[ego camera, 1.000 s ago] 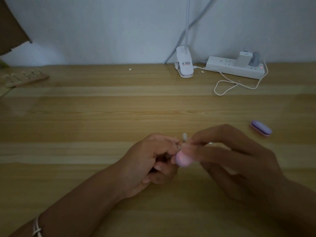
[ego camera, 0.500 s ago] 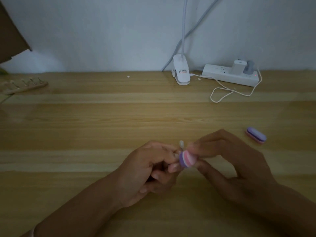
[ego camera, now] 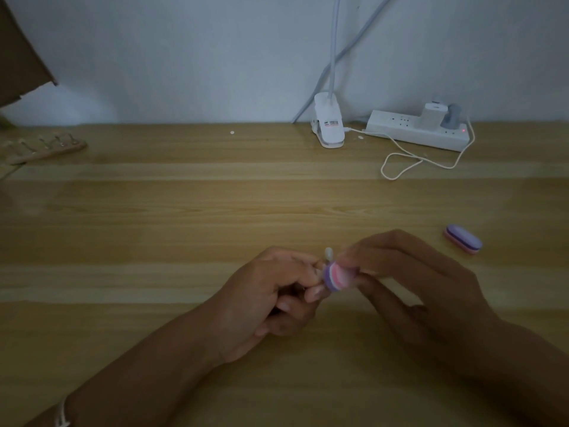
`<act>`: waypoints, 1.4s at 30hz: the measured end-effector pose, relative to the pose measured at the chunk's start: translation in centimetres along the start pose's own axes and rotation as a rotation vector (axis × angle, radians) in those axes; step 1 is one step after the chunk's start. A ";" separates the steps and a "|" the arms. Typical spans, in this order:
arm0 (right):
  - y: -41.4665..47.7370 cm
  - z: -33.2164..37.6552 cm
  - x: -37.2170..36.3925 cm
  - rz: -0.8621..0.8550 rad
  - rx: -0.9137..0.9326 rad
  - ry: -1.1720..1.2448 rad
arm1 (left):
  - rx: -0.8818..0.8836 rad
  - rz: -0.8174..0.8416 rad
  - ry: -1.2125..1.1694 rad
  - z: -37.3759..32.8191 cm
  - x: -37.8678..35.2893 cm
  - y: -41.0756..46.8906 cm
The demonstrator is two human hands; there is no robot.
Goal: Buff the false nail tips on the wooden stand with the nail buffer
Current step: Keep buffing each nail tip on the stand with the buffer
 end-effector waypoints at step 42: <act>-0.2 0.7 0.1 -0.014 0.108 -0.052 | -0.287 0.044 0.142 -2.0 -1.1 -0.4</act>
Point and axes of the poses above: each hand's wrist, its own y-axis towards the middle knuckle, its own x-axis out of the back of the hand, z = x × y, the point moved 9 cm from there along y, towards the middle knuckle, and after that the axes turned 14 degrees about -z, right-handed, at the moved point
